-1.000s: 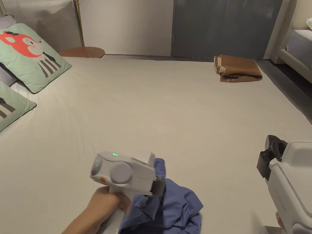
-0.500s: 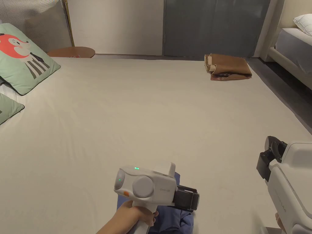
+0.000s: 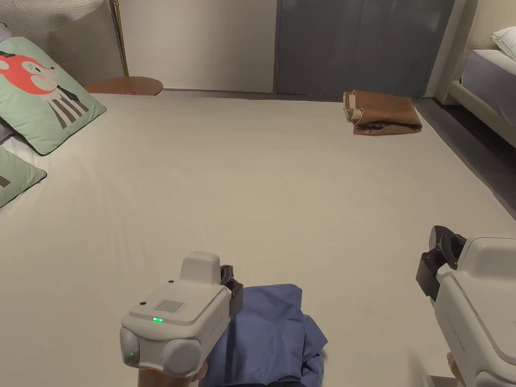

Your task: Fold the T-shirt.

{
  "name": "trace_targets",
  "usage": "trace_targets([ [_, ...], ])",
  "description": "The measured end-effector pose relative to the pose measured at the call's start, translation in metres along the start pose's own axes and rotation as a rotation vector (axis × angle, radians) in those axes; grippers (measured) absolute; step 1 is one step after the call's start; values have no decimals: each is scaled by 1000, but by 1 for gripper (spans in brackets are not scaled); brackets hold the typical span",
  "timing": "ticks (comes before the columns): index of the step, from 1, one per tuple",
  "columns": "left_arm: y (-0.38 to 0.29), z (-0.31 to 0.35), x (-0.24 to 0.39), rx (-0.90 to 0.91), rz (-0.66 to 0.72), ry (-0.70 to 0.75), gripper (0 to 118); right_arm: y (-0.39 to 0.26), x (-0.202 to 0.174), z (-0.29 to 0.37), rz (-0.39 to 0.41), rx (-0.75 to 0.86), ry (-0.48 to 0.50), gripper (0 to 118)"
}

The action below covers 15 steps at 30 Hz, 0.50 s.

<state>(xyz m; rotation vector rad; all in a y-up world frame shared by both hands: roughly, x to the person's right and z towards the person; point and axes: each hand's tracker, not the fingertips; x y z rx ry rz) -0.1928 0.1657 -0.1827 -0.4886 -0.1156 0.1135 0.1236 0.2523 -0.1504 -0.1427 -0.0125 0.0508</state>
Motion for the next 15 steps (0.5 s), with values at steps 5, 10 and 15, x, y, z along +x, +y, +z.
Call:
trace_targets([
  [5, -27, -23, 13, -104, -13, -6, 0, 0, 1, -1, 0, -7, 1, 0],
  [10, -40, -49, 39, -199, -43, -54, 0, 0, 12, 1, 2, -11, -15, 0],
  [15, -51, -70, 60, -246, -42, -93, 0, -1, 24, 2, 9, -20, -45, 0],
])
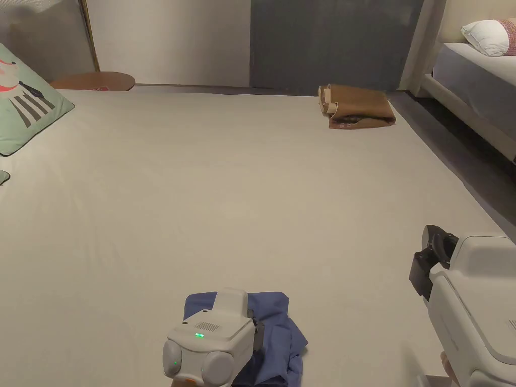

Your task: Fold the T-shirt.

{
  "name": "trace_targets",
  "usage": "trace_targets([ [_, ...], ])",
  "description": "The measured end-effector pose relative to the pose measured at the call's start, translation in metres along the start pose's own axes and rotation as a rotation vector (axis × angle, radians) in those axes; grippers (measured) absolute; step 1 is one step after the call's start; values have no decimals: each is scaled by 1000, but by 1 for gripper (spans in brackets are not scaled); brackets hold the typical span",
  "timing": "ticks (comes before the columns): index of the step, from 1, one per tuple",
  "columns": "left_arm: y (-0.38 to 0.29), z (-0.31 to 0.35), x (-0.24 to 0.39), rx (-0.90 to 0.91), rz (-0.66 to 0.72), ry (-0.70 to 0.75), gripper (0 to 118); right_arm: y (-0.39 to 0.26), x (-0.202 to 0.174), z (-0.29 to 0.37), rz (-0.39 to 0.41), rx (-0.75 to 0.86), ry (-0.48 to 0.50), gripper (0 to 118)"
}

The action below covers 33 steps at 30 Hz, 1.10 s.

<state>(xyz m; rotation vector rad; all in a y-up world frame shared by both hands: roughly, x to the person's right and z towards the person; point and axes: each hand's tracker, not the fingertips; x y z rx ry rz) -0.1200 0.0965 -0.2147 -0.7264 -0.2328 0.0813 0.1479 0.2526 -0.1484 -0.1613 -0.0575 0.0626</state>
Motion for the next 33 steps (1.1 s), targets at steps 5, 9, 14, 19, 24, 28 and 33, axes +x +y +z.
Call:
trace_targets([
  [5, 2, -6, 21, -10, -23, -23, 0, -2, 10, 2, -1, -6, -27, 0],
  [9, -1, -9, 44, -17, -44, -51, 0, -2, 14, 1, -7, -10, -36, 0],
  [14, -4, -6, 60, -32, -48, -106, 0, -2, 16, 3, -4, -5, -41, 0],
  [19, 18, 35, 62, 87, -99, -121, 0, 2, 12, 9, -2, 9, -31, 0],
  [24, 50, 86, 38, 284, -120, -67, 0, 12, -2, 15, -17, 41, -9, 0],
  [28, 71, 120, 15, 411, -147, 17, 0, 17, -16, 17, -21, 69, 11, 0],
  [33, 89, 153, -20, 529, -175, 163, 0, 28, -34, 21, -23, 105, 40, 0],
])
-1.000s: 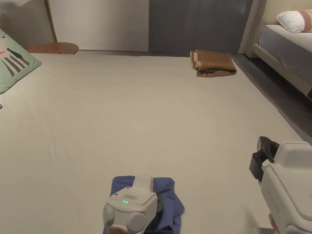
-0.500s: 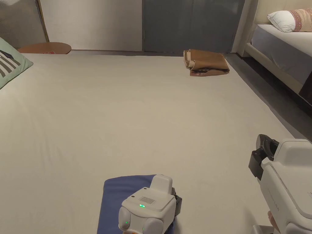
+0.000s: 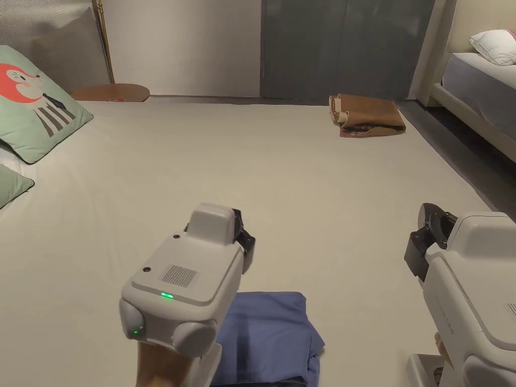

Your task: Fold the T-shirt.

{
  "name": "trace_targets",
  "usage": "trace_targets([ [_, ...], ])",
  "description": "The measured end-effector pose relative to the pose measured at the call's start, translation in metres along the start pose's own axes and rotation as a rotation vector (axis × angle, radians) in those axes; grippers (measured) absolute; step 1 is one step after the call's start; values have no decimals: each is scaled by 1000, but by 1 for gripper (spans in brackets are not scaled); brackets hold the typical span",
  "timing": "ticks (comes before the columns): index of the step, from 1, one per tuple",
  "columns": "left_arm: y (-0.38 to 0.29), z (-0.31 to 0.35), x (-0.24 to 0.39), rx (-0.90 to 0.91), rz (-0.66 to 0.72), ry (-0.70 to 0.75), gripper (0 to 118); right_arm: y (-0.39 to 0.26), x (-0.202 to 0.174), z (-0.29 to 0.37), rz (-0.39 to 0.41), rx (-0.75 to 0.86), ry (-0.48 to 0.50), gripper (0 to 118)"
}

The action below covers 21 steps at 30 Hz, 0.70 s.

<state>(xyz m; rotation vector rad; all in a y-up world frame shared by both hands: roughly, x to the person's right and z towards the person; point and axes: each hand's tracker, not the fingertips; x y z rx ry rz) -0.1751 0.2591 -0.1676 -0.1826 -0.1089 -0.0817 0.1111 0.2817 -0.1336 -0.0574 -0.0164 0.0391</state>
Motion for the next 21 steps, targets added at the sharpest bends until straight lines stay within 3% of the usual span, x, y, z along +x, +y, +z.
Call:
trace_targets([
  [11, 19, 33, -93, 110, 52, 231, 0, 7, -40, -5, 17, 40, 50, 0],
  [21, 21, 48, -108, 120, 66, 284, 0, 9, -52, -8, 24, 41, 89, 0],
])
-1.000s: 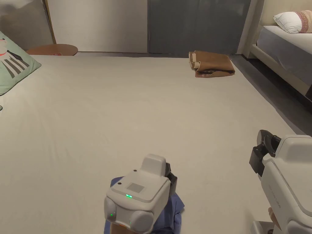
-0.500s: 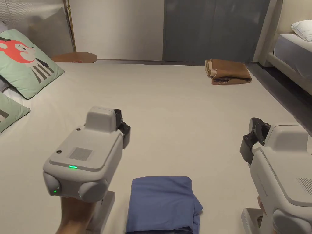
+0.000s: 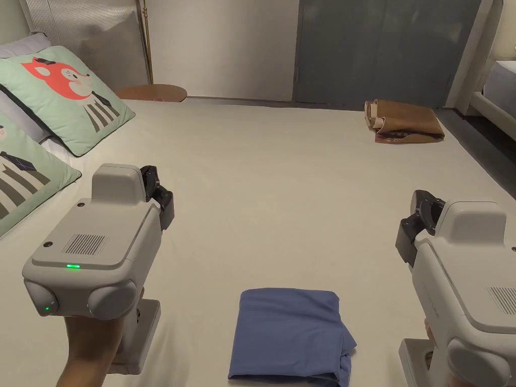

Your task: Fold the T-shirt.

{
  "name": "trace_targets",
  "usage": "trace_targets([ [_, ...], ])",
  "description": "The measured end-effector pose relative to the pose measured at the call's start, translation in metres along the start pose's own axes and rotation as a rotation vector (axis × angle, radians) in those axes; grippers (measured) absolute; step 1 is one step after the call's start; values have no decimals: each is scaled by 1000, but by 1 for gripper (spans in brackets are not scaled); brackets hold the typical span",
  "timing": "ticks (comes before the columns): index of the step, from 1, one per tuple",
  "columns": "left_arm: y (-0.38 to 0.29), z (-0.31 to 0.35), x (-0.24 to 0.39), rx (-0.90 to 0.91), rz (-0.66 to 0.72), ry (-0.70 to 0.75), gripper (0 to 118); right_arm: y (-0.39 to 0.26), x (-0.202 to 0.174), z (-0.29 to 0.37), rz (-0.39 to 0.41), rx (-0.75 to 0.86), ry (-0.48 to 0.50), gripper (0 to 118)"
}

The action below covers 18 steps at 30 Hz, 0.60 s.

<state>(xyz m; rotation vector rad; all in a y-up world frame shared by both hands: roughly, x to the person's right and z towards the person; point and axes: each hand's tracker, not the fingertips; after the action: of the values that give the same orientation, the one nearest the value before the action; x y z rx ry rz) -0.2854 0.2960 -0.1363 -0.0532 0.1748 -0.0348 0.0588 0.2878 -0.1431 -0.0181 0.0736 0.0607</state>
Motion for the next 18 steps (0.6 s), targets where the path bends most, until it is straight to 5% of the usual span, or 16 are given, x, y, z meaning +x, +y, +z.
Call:
trace_targets([
  [6, -1, -2, 2, -12, 11, -6, 0, -7, -3, -4, 0, -32, 23, 0],
  [18, -18, -11, 5, -62, -15, -29, 0, -123, -58, -52, 16, -458, 191, 0],
])
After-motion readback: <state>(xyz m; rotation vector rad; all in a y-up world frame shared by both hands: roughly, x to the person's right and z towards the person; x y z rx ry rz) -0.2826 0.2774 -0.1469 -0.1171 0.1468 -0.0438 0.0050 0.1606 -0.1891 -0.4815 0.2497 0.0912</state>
